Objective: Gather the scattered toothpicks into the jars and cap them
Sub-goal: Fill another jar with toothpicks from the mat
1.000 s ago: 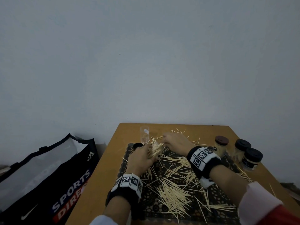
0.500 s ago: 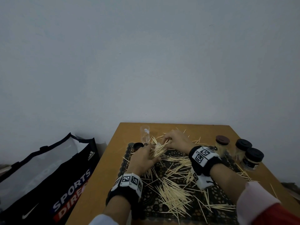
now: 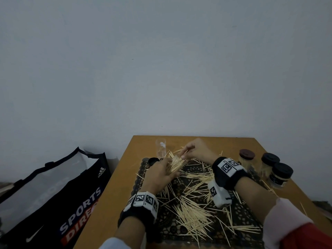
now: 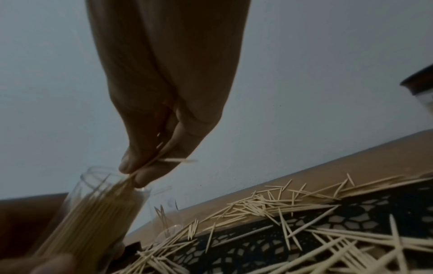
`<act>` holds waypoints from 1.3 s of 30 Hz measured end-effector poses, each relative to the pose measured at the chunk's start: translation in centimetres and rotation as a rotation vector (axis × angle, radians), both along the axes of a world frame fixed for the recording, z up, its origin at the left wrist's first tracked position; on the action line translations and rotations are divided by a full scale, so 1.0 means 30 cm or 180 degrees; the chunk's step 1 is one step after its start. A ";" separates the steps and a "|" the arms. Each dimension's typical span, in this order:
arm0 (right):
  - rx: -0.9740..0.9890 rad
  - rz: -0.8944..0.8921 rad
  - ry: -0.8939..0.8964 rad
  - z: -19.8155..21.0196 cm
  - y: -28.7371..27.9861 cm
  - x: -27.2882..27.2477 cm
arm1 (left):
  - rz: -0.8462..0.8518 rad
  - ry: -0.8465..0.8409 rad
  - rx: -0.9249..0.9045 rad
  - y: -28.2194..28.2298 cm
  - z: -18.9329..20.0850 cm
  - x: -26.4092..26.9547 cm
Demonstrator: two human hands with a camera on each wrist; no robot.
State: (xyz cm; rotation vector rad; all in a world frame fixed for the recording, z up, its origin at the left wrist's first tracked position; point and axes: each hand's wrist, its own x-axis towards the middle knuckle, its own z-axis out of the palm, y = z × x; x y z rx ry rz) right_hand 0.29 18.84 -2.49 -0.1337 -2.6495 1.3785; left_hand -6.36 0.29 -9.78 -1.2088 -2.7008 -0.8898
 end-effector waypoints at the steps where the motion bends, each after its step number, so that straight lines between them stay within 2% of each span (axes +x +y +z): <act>1: 0.0006 -0.0003 0.0003 -0.005 -0.005 -0.003 | -0.0034 0.0001 0.0030 0.001 0.000 0.002; 10: -0.0513 -0.0301 0.0027 -0.011 -0.012 -0.012 | 0.0073 -0.0016 0.0112 -0.003 -0.007 -0.006; 21: 0.0148 -0.0476 0.0519 -0.039 -0.064 -0.026 | -0.0008 0.0005 0.0114 -0.003 -0.005 -0.005; 26: -0.0208 -0.0668 0.0598 -0.045 -0.068 -0.031 | 0.0161 0.0114 0.0198 -0.007 -0.004 -0.006; 28: -0.0382 -0.0562 0.0282 -0.030 -0.076 -0.015 | 0.0206 0.0168 0.0177 -0.009 -0.001 -0.005; 30: -0.0480 -0.0212 -0.0123 -0.018 -0.092 0.007 | 0.0205 0.0182 0.0180 -0.008 0.000 -0.004; 34: 0.0114 0.0535 -0.0751 -0.026 -0.132 0.025 | 0.0230 0.0131 0.0095 -0.010 -0.003 -0.005; 36: 0.0217 0.0629 -0.0753 -0.030 -0.139 0.027 | 0.0279 0.0113 0.0065 -0.012 -0.001 -0.002; 39: -0.0132 0.0490 -0.0420 -0.031 -0.130 0.021 | 0.0311 0.0093 0.0063 -0.012 0.008 0.007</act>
